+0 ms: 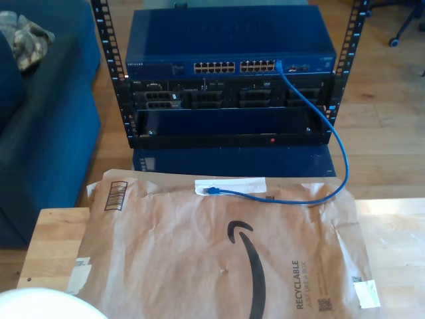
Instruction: Grab the cable and plug it in
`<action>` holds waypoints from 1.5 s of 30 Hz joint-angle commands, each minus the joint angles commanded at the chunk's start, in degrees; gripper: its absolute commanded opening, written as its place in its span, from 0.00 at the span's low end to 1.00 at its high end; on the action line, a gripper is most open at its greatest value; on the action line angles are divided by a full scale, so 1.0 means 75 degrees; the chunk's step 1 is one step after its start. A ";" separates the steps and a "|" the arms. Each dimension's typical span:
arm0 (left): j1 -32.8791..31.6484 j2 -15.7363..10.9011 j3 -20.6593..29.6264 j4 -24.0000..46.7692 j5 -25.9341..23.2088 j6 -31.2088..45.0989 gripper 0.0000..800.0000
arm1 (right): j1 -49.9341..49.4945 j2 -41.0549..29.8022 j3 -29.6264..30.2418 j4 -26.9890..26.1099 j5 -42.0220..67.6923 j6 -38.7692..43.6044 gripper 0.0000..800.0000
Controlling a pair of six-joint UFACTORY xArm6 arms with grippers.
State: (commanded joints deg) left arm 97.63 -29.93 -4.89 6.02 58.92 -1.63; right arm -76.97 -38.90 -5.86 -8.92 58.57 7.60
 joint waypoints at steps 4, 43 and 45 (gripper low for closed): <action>0.0000 0.0012 0.0000 0.0000 0.0000 0.0000 1.00 | 0.0000 0.0410 0.0363 0.0012 -0.0727 0.0035 1.00; 0.0000 0.0000 0.0000 0.0000 0.0000 0.0000 1.00 | -0.0012 0.0492 0.0481 0.0012 -0.0949 0.0035 1.00; 0.0000 0.0012 0.0000 0.0000 0.0000 0.0000 1.00 | -0.0012 0.0492 0.0481 0.0012 -0.0949 0.0035 1.00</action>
State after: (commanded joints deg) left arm 97.63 -29.85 -4.89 6.02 58.92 -1.63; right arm -77.05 -35.21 -2.25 -8.84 51.45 7.87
